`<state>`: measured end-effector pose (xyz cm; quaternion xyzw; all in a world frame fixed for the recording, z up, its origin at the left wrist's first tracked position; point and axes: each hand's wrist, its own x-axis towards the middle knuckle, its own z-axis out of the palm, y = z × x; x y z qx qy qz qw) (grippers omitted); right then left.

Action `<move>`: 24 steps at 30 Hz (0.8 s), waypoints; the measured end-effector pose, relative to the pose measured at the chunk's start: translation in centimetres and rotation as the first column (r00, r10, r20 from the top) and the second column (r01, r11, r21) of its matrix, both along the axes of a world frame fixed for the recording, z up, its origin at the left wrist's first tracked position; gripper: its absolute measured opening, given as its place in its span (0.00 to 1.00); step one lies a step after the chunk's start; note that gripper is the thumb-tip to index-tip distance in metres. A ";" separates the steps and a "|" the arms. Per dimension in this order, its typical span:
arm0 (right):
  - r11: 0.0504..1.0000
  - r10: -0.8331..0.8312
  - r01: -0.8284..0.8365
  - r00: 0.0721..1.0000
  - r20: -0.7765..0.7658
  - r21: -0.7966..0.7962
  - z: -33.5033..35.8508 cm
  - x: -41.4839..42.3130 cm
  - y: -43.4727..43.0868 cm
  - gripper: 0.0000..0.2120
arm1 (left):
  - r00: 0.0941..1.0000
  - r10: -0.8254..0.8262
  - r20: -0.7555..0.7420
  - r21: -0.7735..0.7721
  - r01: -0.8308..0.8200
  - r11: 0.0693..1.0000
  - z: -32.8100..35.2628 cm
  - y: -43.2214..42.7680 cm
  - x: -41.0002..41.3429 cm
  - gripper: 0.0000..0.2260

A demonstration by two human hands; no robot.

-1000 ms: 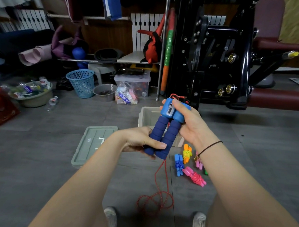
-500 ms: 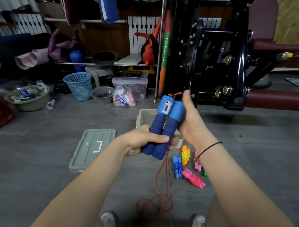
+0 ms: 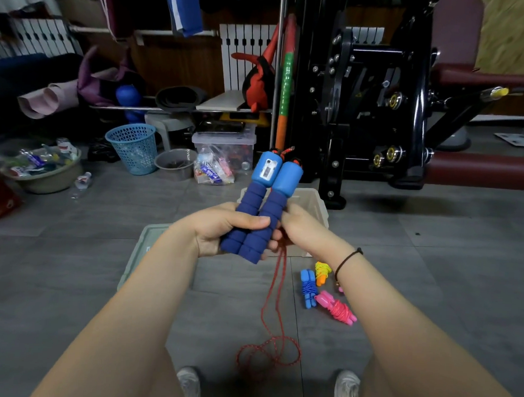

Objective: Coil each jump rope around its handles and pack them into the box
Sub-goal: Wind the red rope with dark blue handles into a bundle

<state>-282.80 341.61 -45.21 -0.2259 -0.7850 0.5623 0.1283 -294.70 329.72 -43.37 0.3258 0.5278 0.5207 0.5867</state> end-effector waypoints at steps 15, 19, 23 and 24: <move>0.536 0.035 -0.322 0.932 0.361 0.780 0.8 1.2 1.3 0.25 | 0.085 -0.527 -0.846 -0.532 -0.059 0.845 -3.3 1.5 1.6 0.14; 0.704 0.079 -0.279 0.944 0.319 0.653 1.1 1.8 3.1 0.25 | -0.016 -0.454 -0.891 -0.454 0.064 0.889 -2.0 1.4 2.1 0.14; 0.821 0.152 -0.275 0.950 0.274 0.500 0.7 1.8 3.8 0.22 | -0.008 -0.376 -0.927 -0.372 0.163 0.914 -0.9 0.6 1.5 0.12; 0.844 0.177 -0.285 0.948 0.265 0.454 0.6 1.9 3.8 0.22 | 0.020 -0.354 -0.935 -0.345 0.178 0.922 -0.7 0.4 1.3 0.11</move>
